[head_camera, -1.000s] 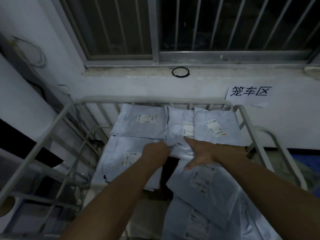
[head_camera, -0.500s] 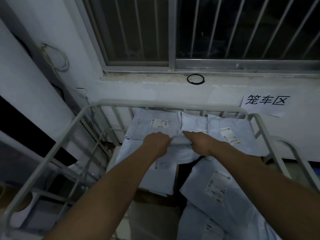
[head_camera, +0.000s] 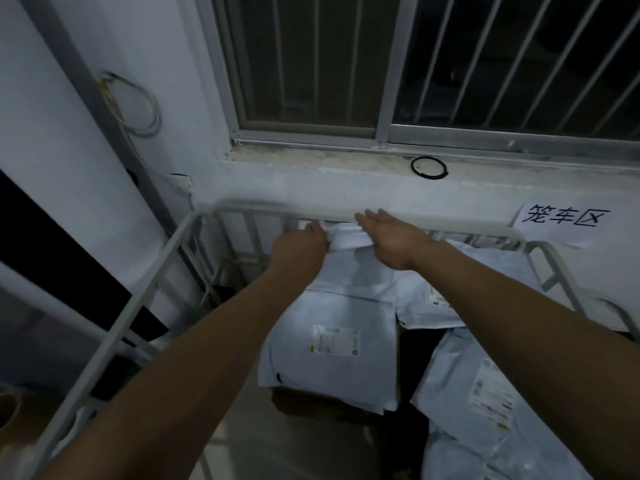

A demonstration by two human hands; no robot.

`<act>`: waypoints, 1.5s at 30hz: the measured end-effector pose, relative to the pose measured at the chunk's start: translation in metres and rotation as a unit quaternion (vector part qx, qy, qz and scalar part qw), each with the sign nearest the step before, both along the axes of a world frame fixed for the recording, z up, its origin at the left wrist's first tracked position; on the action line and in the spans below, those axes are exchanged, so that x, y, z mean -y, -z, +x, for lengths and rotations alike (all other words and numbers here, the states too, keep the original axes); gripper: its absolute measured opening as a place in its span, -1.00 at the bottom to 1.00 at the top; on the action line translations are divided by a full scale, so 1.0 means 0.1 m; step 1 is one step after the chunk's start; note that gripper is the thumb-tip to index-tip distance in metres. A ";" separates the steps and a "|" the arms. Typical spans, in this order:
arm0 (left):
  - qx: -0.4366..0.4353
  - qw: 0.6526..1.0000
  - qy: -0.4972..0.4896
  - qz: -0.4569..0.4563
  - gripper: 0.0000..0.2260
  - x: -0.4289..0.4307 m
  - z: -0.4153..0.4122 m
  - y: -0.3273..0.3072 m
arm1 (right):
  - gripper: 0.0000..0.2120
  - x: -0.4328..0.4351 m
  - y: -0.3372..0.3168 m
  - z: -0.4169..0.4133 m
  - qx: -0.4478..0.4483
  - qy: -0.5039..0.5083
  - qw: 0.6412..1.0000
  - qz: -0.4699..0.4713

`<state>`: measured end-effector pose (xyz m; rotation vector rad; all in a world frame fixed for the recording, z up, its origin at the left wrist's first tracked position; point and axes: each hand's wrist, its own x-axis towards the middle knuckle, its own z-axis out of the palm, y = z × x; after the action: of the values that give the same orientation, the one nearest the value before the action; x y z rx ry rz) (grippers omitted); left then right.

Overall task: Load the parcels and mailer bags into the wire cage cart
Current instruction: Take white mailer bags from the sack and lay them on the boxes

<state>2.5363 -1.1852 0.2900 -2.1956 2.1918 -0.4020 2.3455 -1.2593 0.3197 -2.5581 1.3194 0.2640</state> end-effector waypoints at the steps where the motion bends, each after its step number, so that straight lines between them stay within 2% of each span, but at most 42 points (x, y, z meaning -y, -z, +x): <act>1: 0.036 0.999 0.001 -0.029 -0.66 -0.02 0.10 -0.03 | -0.34 0.03 0.02 0.10 0.005 0.003 1.000 -0.005; 3: 0.066 0.996 -0.026 -0.057 -0.87 0.00 0.24 0.02 | -0.33 0.09 0.11 0.25 0.006 0.005 1.000 -0.019; 5: 0.030 0.998 -0.052 -0.037 -0.58 -0.13 0.20 0.06 | -0.32 0.13 0.27 0.31 -0.021 0.009 0.999 -0.030; 6: -0.054 0.996 -0.063 0.034 -0.55 -0.19 0.12 0.10 | -0.32 0.14 0.37 0.32 -0.027 0.023 0.999 -0.033; 7: -0.153 0.977 -0.088 0.115 -0.60 -0.20 -0.03 0.19 | -0.34 0.15 0.51 0.30 -0.026 0.050 0.998 -0.025; 8: -0.225 0.959 -0.097 0.144 -0.59 -0.21 -0.19 0.40 | -0.36 0.12 0.65 0.26 -0.020 0.099 0.995 -0.005; 9: -0.250 0.949 -0.091 0.170 -0.54 -0.22 -0.35 0.64 | -0.37 0.10 0.84 0.19 -0.005 0.153 0.988 0.016; 10: -0.243 0.943 -0.086 0.212 -0.54 -0.24 -0.50 0.84 | -0.35 0.05 1.03 0.10 0.008 0.203 0.978 0.039; 14: -0.245 0.934 -0.086 0.245 -0.54 -0.38 -1.02 1.51 | -0.38 -0.28 1.64 -0.11 0.072 0.383 0.911 0.134; 15: -0.225 0.933 -0.049 0.277 -0.55 -0.43 -1.12 1.61 | -0.41 -0.37 1.76 -0.13 0.102 0.413 0.891 0.159; 17: -0.235 0.931 -0.010 0.280 -0.57 -0.56 -1.24 1.80 | -0.41 -0.51 2.01 -0.18 0.111 0.396 0.891 0.193; 18: -0.277 0.904 0.002 0.327 -0.56 -0.59 -1.25 1.82 | -0.36 -0.54 2.14 -0.21 0.114 0.380 0.898 0.191; 19: -0.300 0.879 0.021 0.370 -0.53 -0.60 -1.24 1.83 | -0.31 -0.58 2.16 -0.22 0.150 0.405 0.879 0.201; 20: -0.313 0.862 0.052 0.395 -0.49 -0.59 -1.19 1.82 | -0.30 -0.59 2.15 -0.23 0.171 0.423 0.867 0.202; 21: -0.309 0.861 0.084 0.395 -0.48 -0.57 -1.11 1.78 | -0.33 -0.59 2.13 -0.25 0.170 0.431 0.866 0.189; 24: -0.327 0.869 0.086 0.362 -0.47 -0.46 -0.75 1.67 | -0.39 -0.50 2.16 -0.47 0.102 0.389 0.903 0.152; 27: -0.314 0.895 0.084 0.307 -0.39 -0.37 -0.37 1.66 | -0.36 -0.39 2.26 -0.68 0.046 0.355 0.918 0.172; 31: -0.248 0.919 0.009 0.308 -0.30 -0.32 -0.05 1.95 | -0.38 -0.33 2.43 -0.75 0.037 0.372 0.904 0.206; 34: -0.235 0.896 -0.070 0.369 -0.25 -0.36 0.02 2.28 | -0.19 -0.44 2.66 -0.63 -0.010 0.395 0.884 0.250; 36: -0.260 0.866 -0.076 0.421 -0.25 -0.37 0.01 2.50 | -0.11 -0.55 2.76 -0.53 -0.005 0.394 0.896 0.205; 37: -0.267 0.861 -0.068 0.428 -0.27 -0.38 -0.02 2.59 | -0.11 -0.59 2.79 -0.49 -0.001 0.367 0.916 0.164; 39: -0.265 0.879 -0.058 0.392 -0.31 -0.39 -0.06 2.75 | -0.15 -0.60 2.93 -0.41 -0.022 0.244 0.968 0.059; 40: -0.261 0.891 -0.059 0.366 -0.34 -0.40 -0.06 2.82 | -0.19 -0.58 3.00 -0.38 -0.037 0.185 0.982 0.015; 42: -0.261 0.911 -0.062 0.314 -0.34 -0.40 -0.02 2.99 | -0.24 -0.51 3.16 -0.30 -0.039 0.120 0.992 -0.031; 45: -0.261 0.936 -0.045 0.233 -0.34 -0.36 0.07 3.24 | -0.29 -0.44 3.43 -0.21 -0.042 0.098 0.993 -0.045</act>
<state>2.5435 -1.1488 -0.0338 -2.2748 2.0693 0.7149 2.3245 -1.2149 -0.0232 -2.4893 1.6350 0.2838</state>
